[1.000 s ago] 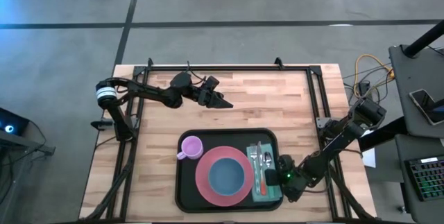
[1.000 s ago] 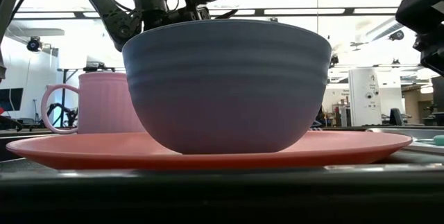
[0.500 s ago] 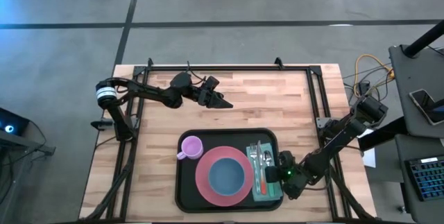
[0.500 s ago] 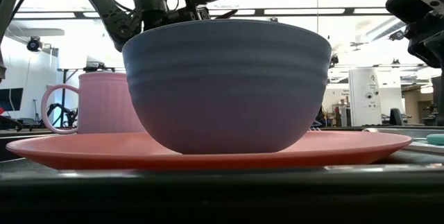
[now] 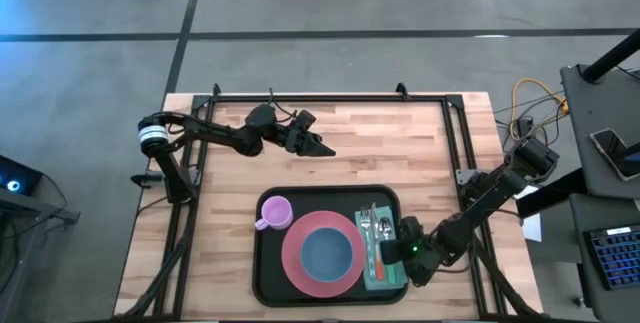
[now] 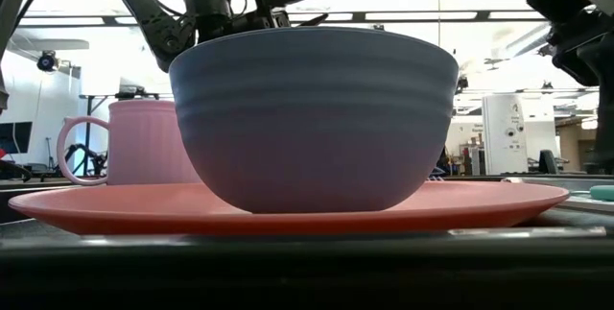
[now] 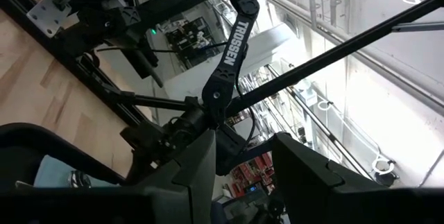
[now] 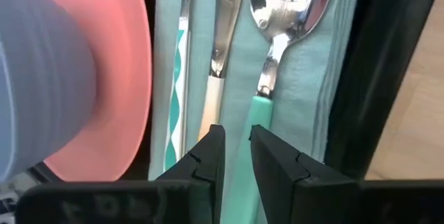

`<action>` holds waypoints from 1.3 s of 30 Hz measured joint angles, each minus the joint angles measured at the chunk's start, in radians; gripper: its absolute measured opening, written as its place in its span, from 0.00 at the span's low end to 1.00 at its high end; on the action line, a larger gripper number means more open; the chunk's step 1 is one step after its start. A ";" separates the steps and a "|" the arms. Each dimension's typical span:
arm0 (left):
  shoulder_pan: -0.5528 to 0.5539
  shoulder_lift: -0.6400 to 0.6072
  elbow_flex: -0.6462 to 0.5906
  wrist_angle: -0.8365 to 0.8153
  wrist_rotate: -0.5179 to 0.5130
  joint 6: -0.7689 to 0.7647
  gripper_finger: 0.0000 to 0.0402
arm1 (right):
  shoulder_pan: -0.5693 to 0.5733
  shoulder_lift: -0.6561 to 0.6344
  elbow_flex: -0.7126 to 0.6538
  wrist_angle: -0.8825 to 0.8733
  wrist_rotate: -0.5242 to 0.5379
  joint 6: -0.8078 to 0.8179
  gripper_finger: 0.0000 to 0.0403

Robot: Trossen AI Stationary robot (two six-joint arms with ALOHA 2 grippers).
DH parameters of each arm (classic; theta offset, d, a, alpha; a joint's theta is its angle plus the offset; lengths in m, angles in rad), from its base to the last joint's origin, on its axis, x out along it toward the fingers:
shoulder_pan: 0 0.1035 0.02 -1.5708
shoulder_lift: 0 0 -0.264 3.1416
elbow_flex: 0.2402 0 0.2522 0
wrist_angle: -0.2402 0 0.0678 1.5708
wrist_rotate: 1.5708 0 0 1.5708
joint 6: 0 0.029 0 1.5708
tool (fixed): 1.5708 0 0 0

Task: Set up tray
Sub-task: Put the blue spoon on the blue napkin to the right of the orange knife, then return to home position

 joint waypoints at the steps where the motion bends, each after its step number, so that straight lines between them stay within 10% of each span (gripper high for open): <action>1: 0.000 0.000 0.000 0.000 0.000 0.000 0.31 | 0.000 0.000 -0.001 -0.001 0.000 -0.003 0.14; 39: 0.000 0.000 -0.001 0.000 0.000 0.001 0.31 | -0.065 -0.016 0.031 -0.077 0.005 -0.116 0.12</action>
